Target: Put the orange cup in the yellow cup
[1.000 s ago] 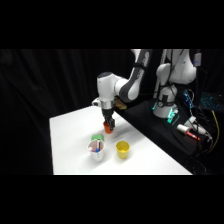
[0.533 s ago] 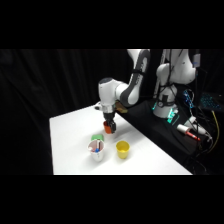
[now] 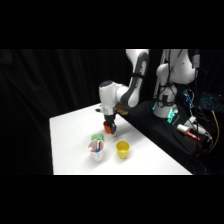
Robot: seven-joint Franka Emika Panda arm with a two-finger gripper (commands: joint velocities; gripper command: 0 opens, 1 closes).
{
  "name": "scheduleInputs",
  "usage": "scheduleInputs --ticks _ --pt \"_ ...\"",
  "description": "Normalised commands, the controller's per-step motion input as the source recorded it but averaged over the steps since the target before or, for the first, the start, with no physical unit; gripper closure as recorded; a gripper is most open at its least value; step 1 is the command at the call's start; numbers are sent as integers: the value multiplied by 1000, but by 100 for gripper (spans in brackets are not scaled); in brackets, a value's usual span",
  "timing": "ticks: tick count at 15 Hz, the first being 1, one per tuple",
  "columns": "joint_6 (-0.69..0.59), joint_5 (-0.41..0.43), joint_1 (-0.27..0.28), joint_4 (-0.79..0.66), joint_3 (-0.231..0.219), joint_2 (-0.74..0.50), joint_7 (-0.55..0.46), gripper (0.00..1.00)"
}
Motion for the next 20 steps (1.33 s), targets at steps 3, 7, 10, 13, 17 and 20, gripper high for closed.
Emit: scheduleInputs --ticks 3,7,10,13,17,20 --pt "126 48 19 -12 11 0 34 83" --pt "75 -57 94 -23 -61 -66 118 100" --pt "-86 -279 237 -50 -204 -258 291 96" --pt "-377 -323 258 -8 -180 -384 339 97" --pt "-543 -258 154 82 9 -346 229 97" --pt "-389 -162 73 104 153 -242 108 97"
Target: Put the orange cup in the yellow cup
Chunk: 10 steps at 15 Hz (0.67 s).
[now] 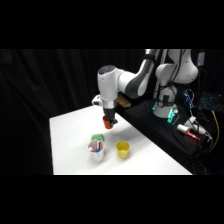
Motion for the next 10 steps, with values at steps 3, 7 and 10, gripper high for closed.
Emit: scheduleInputs --ticks 3,7,10 --pt "-282 -113 67 151 171 -137 67 97" --pt "-241 -65 70 179 146 -49 2 97" --pt "-193 -41 66 164 112 3 -34 97"
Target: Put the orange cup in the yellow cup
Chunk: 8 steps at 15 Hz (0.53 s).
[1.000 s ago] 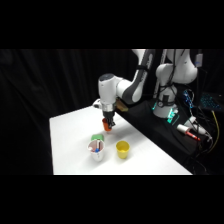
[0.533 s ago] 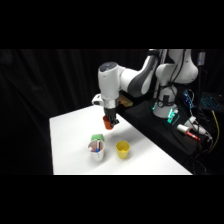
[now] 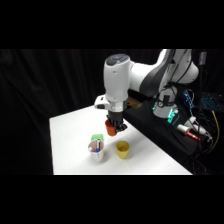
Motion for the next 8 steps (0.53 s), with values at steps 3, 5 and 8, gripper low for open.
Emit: scheduleInputs --ticks 3,5,8 --pt "-144 -12 53 124 87 22 -58 97" --pt "-72 -8 47 83 66 35 -61 97" --pt "-21 -7 38 75 48 65 -77 97"
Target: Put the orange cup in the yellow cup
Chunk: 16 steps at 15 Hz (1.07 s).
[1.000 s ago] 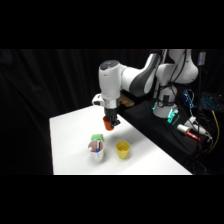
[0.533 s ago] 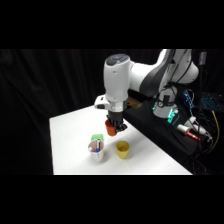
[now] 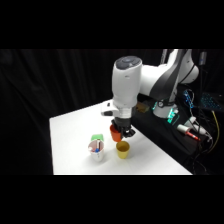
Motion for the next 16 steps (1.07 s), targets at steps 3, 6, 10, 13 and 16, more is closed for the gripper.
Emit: scheduleInputs --ticks 3,6,10,13,16 --pt "5 13 29 87 38 96 -94 97" --pt "52 24 33 108 37 123 -119 97" --pt "76 8 38 131 30 124 -125 97" --pt "63 -3 30 121 18 86 -125 63" --pt "0 -10 16 99 6 26 -133 37"
